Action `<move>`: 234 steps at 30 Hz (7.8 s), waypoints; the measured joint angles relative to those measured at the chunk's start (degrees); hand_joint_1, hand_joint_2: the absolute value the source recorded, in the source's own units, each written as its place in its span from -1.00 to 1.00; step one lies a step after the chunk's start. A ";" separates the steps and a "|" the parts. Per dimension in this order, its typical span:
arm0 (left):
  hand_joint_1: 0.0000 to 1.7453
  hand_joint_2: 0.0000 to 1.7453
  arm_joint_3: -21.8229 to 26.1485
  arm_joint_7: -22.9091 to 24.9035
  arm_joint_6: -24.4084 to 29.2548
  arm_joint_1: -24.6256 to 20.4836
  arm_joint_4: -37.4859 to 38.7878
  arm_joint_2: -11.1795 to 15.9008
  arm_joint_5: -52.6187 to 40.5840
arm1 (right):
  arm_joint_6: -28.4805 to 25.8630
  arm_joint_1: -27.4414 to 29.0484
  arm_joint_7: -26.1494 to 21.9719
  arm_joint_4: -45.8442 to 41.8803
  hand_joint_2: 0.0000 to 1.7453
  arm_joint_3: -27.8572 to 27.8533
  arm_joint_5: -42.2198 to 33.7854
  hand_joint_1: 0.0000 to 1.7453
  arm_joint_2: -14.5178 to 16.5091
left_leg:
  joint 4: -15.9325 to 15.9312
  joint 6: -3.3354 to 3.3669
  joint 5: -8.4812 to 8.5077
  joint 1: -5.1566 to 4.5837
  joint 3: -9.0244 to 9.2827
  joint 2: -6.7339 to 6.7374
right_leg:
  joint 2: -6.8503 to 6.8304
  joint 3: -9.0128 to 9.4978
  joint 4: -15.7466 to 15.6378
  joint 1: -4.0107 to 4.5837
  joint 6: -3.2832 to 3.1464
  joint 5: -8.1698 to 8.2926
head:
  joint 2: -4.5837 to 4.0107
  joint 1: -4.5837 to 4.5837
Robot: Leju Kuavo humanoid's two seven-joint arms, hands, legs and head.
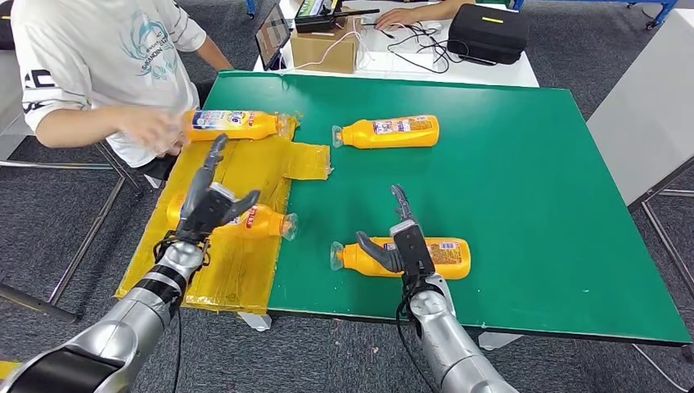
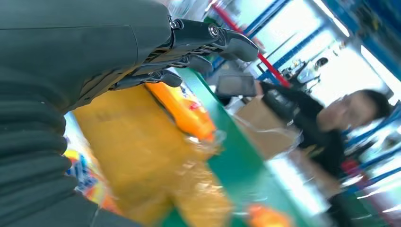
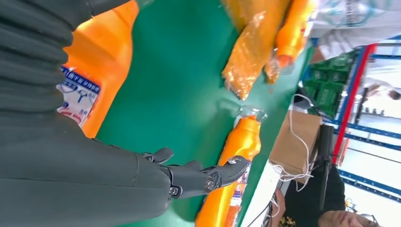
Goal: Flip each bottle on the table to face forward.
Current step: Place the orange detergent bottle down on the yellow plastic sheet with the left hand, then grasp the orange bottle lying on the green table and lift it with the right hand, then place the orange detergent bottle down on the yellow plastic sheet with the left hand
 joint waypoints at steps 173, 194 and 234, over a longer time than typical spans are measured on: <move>-1.00 1.00 2.11 8.69 -28.79 -4.42 8.09 -16.12 13.82 | -4.72 -9.28 3.82 15.08 1.00 9.05 6.06 1.00 8.75 | 0.02 0.08 0.04 -0.03 -0.27 0.01 | 0.03 -0.24 -0.05 -0.02 0.14 0.10 | 0.00 -0.01; 1.00 1.00 4.08 11.05 -37.04 -4.20 8.17 -15.81 22.15 | -4.88 -8.73 4.03 16.15 1.00 17.92 -1.73 -1.00 8.59 | 0.02 0.08 0.04 -0.02 -0.29 0.03 | 0.04 -0.28 -0.05 -0.02 0.14 0.10 | 0.00 -0.01; 1.00 1.00 1.53 0.91 -1.34 -5.10 11.57 3.04 -12.59 | -9.65 0.65 -1.44 -6.73 1.00 3.57 -1.86 -1.00 -1.40 | 0.01 0.07 0.06 -0.01 -0.39 0.06 | 0.05 -0.38 -0.03 -0.01 0.13 0.10 | 0.00 0.01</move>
